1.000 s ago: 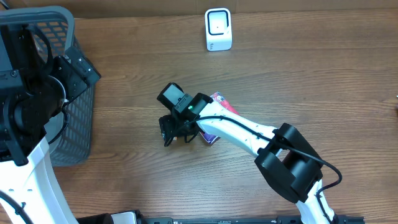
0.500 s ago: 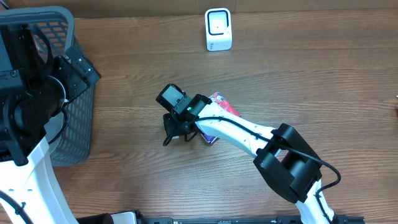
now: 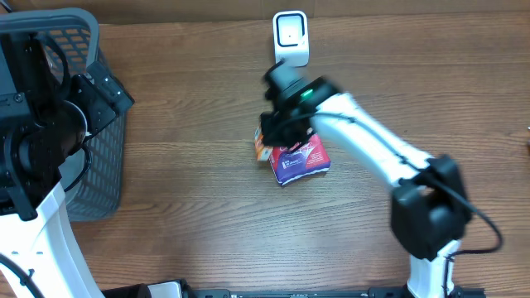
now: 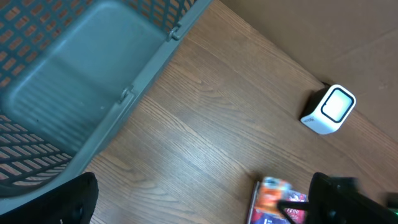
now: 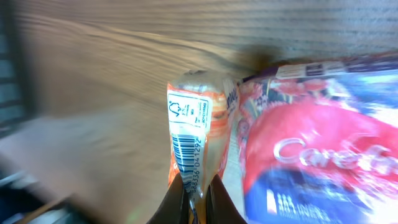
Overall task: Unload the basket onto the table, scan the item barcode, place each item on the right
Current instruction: 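Lift the tissue pack up to the scanner with right gripper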
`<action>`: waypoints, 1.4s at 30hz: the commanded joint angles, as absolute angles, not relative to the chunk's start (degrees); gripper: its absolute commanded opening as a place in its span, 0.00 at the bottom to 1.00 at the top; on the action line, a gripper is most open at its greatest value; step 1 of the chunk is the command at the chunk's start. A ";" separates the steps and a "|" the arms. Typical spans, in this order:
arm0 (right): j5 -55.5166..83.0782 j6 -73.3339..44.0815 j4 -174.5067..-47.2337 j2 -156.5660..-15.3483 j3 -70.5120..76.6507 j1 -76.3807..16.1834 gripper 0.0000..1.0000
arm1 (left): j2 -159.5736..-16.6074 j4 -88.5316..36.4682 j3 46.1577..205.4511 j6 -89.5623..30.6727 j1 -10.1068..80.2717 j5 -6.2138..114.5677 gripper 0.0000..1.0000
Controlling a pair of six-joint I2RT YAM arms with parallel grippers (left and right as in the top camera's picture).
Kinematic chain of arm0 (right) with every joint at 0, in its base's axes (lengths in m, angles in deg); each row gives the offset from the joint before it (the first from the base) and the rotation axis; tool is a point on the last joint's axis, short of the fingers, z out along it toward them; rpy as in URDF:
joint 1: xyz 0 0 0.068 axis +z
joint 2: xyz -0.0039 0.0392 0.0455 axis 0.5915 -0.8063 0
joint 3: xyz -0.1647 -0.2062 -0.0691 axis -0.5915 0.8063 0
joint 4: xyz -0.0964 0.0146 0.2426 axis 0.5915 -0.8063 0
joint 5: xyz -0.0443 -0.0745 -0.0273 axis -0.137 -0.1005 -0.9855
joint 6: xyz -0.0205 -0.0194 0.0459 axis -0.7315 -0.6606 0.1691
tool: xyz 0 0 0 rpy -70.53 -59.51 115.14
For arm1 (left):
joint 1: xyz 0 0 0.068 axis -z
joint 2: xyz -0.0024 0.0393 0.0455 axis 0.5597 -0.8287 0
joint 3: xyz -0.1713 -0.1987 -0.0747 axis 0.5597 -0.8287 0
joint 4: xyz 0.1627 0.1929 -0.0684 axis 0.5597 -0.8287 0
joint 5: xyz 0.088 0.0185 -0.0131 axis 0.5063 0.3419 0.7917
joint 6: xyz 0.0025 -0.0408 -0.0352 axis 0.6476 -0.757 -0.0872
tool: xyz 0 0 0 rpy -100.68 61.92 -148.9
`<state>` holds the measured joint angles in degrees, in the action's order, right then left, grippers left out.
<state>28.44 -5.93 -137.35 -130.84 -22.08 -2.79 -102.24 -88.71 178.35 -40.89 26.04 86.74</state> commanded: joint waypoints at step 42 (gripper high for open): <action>-5.84 -6.65 -151.10 -127.65 -23.85 2.22 0.60 | -102.59 -88.62 178.79 -39.95 25.76 86.66 1.00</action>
